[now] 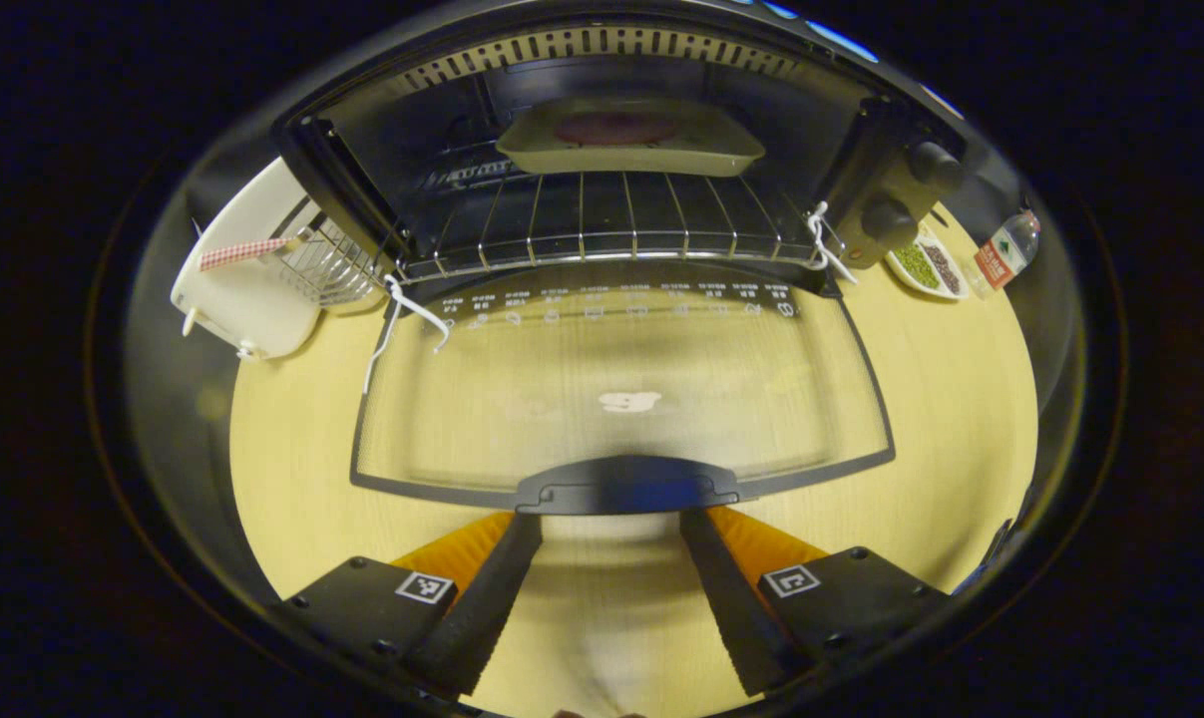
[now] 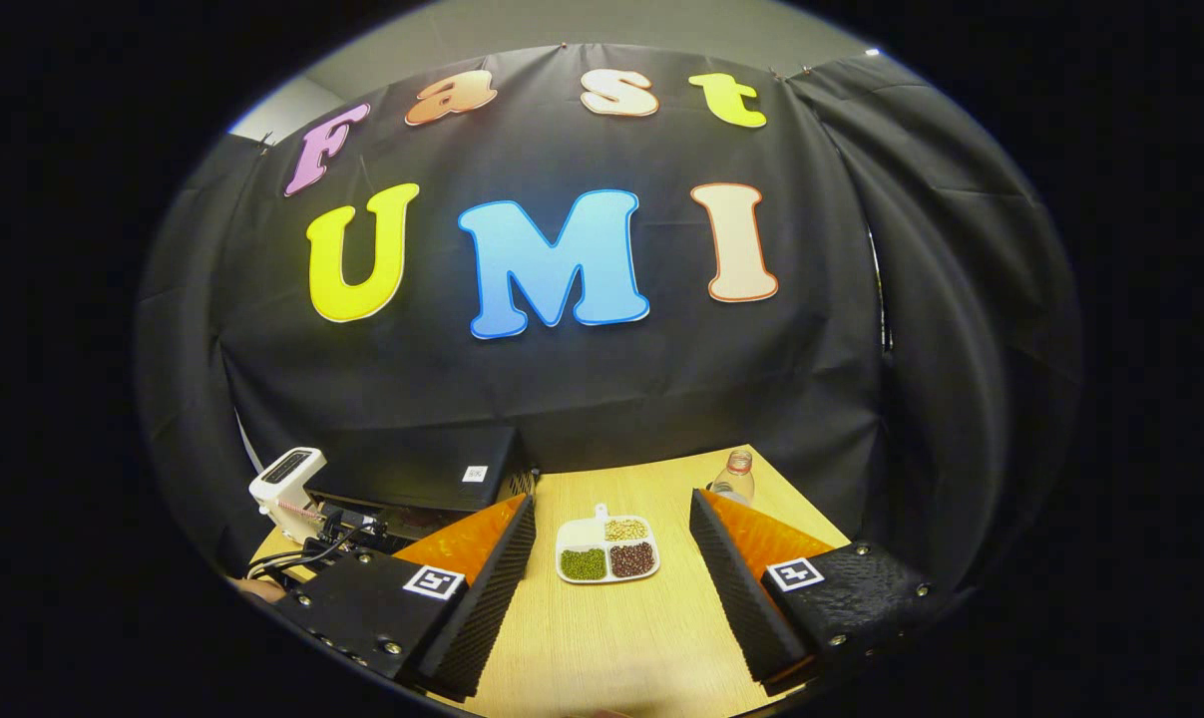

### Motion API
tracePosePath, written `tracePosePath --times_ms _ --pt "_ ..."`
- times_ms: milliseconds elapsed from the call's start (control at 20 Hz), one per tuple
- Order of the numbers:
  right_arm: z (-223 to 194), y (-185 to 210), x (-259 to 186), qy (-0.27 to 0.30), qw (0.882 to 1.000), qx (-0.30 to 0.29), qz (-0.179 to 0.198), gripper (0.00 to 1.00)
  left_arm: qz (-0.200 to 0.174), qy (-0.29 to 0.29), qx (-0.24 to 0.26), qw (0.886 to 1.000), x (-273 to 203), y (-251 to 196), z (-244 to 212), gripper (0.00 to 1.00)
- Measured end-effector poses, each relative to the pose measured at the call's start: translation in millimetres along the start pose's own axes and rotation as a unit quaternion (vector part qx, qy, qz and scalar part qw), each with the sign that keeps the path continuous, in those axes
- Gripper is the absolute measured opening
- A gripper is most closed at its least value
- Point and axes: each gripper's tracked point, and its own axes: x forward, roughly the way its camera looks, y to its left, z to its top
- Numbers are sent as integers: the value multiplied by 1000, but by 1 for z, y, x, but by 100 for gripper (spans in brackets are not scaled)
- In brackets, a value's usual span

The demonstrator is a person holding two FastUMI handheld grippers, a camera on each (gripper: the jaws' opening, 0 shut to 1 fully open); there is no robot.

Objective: Open the electric oven with the left hand, put the food in, and close the electric oven.

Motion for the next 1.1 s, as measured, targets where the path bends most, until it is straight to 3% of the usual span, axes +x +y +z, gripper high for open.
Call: tracePosePath --times_ms 50,100,150,350,400,550,600,650,1100 --pt "0 1 1 1 1000 -1 2 95 -1 1 1 1000 2 0 0 98" --pt "-1 2 2 2 1000 -1 3 95 1 -1 4 1000 -1 1 0 93" --pt "-2 3 3 3 1000 -1 5 95 4 -3 7 1000 -2 1 1 100" --pt "2 7 2 0 1000 -3 12 95 9 -24 7 1000 -18 1 3 93" --pt "2 8 2 0 1000 -3 15 95 8 -31 6 999 -21 1 3 97" --pt "0 15 1 1 1000 -2 25 95 11 -49 9 999 -34 1 6 97" --pt "1 17 1 1 1000 -3 28 95 12 -55 10 998 -37 1 7 93" --pt "1 19 0 0 999 -4 32 95 14 -61 10 998 -41 1 9 97" --pt "-2 17 -4 2 999 -1 38 95 19 -92 12 995 -63 -1 18 100"
